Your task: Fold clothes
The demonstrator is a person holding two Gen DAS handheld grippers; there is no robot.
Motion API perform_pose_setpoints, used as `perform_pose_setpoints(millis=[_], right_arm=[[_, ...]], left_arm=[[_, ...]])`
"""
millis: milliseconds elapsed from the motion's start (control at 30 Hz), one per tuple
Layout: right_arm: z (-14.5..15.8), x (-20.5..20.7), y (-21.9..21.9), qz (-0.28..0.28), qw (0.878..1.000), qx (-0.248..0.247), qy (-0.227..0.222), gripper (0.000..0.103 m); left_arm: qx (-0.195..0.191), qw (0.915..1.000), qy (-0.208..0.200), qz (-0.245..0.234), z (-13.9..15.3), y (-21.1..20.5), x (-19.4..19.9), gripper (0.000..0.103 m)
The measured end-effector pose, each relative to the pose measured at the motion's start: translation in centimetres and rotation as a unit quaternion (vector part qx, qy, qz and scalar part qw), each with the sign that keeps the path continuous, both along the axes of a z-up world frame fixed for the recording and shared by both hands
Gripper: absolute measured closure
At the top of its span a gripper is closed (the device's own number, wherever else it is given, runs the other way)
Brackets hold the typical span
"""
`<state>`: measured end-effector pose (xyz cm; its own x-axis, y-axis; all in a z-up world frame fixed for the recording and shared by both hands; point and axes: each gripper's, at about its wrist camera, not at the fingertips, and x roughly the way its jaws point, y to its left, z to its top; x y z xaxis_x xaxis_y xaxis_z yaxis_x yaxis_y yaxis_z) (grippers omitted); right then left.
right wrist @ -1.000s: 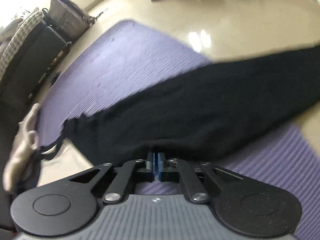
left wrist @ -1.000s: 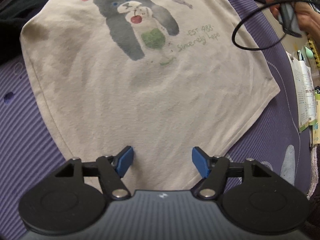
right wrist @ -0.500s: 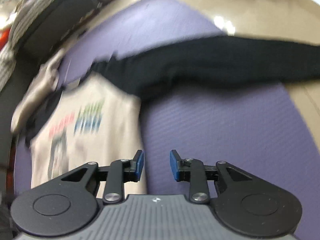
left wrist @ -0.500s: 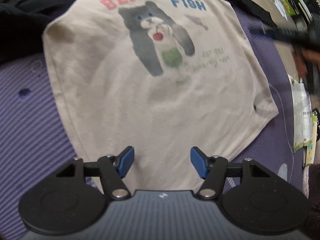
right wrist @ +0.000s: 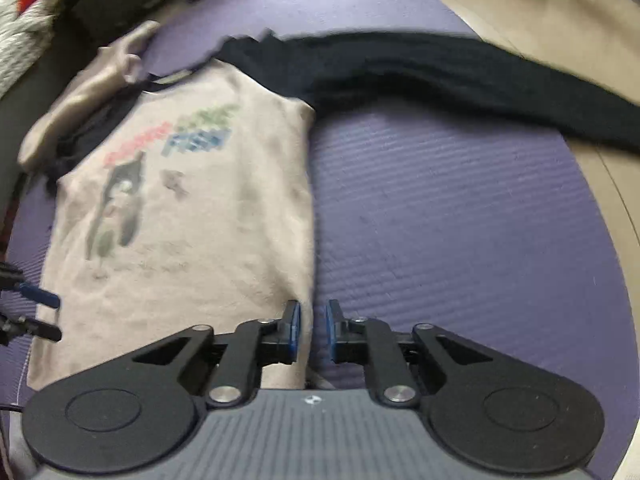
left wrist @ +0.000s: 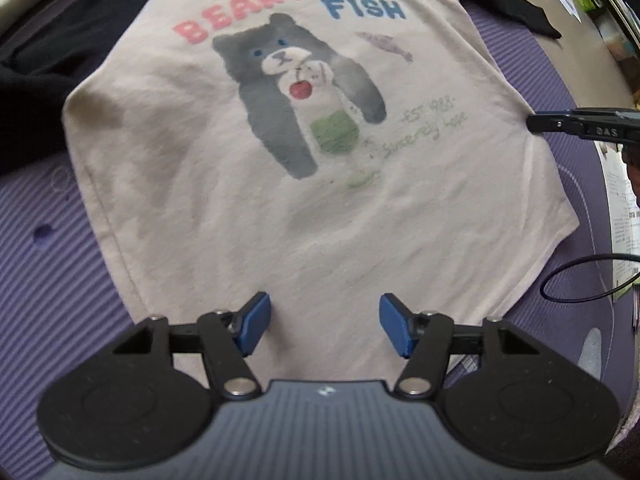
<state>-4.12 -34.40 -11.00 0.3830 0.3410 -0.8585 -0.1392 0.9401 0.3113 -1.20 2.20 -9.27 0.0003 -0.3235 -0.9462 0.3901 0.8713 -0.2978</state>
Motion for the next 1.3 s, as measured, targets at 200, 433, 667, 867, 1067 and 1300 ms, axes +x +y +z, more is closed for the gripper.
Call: perform_pose_setpoints(millis=[200, 433, 667, 867, 1067, 1300], right_arm=[[0.6, 2.6, 3.9, 0.056, 0.995, -0.009, -0.077, 0.072], [-1.9, 8.1, 6.6, 0.082, 0.989, -0.013, -0.121, 0.067], [-2.2, 4.1, 2.5, 0.089, 0.986, -0.018, -0.139, 0.068], [-1.4, -0.5, -0.6, 0.069, 0.988, -0.051, -0.125, 0.067], [0.7, -1.6, 2.2, 0.134, 0.977, -0.042, -0.16, 0.066], [-1.3, -3.7, 3.6, 0.192, 0.971, -0.055, -0.133, 0.059]], left_arm=[[-0.023, 0.9951, -0.097, -0.004, 1.7, -0.2, 2.8, 0.041], [-0.003, 0.9762, -0.212, -0.046, 1.1, 0.4, 5.5, 0.042], [-0.001, 0.972, -0.232, -0.034, -0.9, 5.6, 4.7, 0.05], [0.011, 0.9708, -0.238, -0.031, -0.4, 6.9, 3.0, 0.05], [-0.041, 0.9705, -0.232, -0.054, 1.0, 4.7, -0.3, 0.046], [-0.038, 0.9771, -0.193, -0.08, -1.1, 3.9, -4.4, 0.043]])
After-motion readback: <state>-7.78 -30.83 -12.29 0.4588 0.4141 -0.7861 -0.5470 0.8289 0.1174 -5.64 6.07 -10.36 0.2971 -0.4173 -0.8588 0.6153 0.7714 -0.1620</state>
